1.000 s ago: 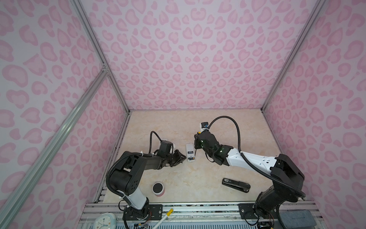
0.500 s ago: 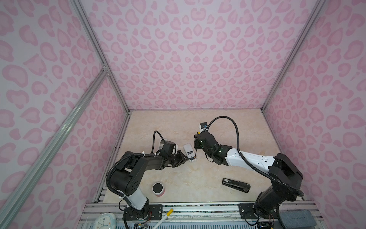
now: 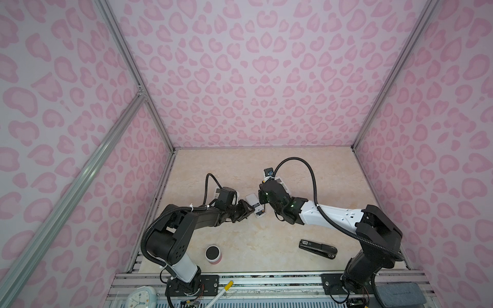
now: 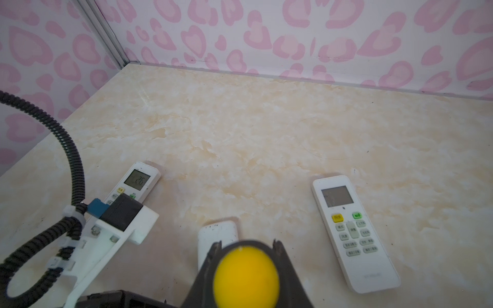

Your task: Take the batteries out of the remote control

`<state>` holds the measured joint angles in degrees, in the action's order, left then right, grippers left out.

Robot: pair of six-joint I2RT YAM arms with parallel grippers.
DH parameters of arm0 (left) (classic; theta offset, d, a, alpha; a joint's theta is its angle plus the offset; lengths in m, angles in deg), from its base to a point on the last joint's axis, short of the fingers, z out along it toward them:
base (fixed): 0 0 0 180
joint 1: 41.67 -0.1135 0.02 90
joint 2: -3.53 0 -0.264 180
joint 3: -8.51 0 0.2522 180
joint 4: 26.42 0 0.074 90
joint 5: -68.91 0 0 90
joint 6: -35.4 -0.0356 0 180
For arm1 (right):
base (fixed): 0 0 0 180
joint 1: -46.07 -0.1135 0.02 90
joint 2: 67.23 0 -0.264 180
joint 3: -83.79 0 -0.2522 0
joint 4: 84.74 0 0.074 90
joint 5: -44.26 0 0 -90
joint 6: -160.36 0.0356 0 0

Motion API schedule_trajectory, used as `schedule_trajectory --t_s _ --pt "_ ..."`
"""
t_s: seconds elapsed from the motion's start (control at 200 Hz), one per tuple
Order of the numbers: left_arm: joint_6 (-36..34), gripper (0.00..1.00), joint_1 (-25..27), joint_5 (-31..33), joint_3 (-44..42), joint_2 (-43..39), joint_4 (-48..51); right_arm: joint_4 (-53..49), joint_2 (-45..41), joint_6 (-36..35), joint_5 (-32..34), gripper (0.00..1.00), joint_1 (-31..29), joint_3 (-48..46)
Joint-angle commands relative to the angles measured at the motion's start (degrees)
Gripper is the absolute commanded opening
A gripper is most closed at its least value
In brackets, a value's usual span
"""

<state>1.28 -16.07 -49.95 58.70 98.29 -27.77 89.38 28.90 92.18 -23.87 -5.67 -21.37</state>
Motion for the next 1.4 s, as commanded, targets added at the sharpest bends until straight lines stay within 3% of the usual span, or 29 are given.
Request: schedule_trajectory --t_s 0.0,1.395 --pt "0.23 0.4 -0.03 0.23 0.49 0.71 -1.05 2.92 0.41 -1.47 1.53 0.0 -0.08 0.35" --pt "1.97 0.37 -0.02 0.32 0.86 3.39 -2.93 7.33 0.56 -4.24 -0.16 0.0 -0.85 -2.11"
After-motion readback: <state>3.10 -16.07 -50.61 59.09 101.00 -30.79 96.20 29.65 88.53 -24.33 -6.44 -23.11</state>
